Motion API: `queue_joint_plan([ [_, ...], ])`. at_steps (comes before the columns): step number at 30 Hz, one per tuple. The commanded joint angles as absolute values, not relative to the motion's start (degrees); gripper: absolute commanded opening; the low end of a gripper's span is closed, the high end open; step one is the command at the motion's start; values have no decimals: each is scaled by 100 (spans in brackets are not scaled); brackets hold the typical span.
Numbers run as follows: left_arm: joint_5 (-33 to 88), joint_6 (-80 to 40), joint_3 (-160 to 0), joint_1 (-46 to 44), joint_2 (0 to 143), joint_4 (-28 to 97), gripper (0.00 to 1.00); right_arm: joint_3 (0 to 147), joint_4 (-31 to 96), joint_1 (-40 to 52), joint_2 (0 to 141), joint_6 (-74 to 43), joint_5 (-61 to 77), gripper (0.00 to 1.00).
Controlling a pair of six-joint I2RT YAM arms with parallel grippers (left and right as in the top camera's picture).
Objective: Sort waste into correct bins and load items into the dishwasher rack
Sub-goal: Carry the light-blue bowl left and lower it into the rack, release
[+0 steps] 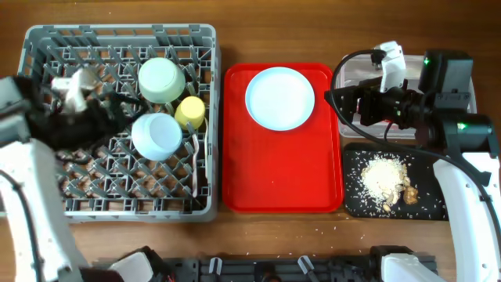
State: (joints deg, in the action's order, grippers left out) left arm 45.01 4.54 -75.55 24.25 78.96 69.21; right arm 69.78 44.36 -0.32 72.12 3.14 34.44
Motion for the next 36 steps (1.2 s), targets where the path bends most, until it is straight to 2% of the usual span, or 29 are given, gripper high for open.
queue_joint_plan([
  [1, 1892, -1070, -7618, 867, 7513, 6412, 100, 6984, 4421, -30, 7234, 410, 3430, 100],
  [2, 1452, -1096, -7607, 381, 7585, 6361, 100, 6984, 4423, -30, 7234, 410, 3430, 100],
  [4, 1380, -1079, -7603, -161, 7870, 6442, 100, 6984, 4421, -30, 7234, 410, 3430, 100],
  [5, 1330, -1079, -7603, -274, 8020, 6486, 90, 6984, 4421, -30, 7234, 408, 3430, 100],
  [6, 1201, -1098, -7603, -316, 8215, 6528, 52, 6984, 4421, -30, 7234, 405, 3430, 100],
  [7, 1184, -1100, -7603, -303, 8372, 6560, 24, 6984, 4421, -30, 7234, 408, 3430, 100],
  [8, 1186, -1105, -7603, -276, 8484, 6582, 6, 6984, 4421, -30, 7234, 408, 3430, 100],
  [10, 930, -1306, -7603, -185, 8792, 6657, 4, 6984, 4421, -30, 7234, 408, 3430, 100],
  [15, -558, -2045, -7601, -8, 9115, 6963, 5, 6984, 4421, -30, 7234, 408, 3430, 100],
  [16, -1140, -2327, -7603, 89, 9115, 7109, 17, 6984, 4421, -30, 7234, 408, 3430, 100],
  [17, -1192, -2322, -7603, 145, 9115, 7144, 18, 6984, 4421, -30, 7234, 405, 3430, 100],
  [19, -1308, -2329, -7603, 322, 9113, 7229, 12, 6984, 4421, -30, 7234, 408, 3430, 100],
  [20, -1293, -2425, -7607, 419, 9102, 7227, 4, 6984, 4421, -30, 7234, 408, 3430, 100],
  [23, -639, -2617, -7616, 460, 8923, 7146, 4, 6984, 4421, -30, 7234, 410, 3430, 100],
  [26, 1380, -1767, -7616, 456, 8764, 6963, 4, 6984, 4421, -30, 7234, 408, 3430, 100],
  [27, 1673, -1623, -7614, 458, 8766, 6963, 4, 6984, 4421, -30, 7234, 408, 3430, 100],
  [31, 1649, -1632, -7347, 399, 8792, 6571, 4, 6984, 4421, -30, 7234, 408, 3430, 100],
  [34, 1640, -1785, -6587, 397, 8799, 5599, 4, 6984, 4421, -30, 7234, 410, 3430, 100],
  [36, 993, -2027, -6434, 414, 8799, 5498, 4, 6984, 4421, -30, 7234, 410, 3430, 100],
])
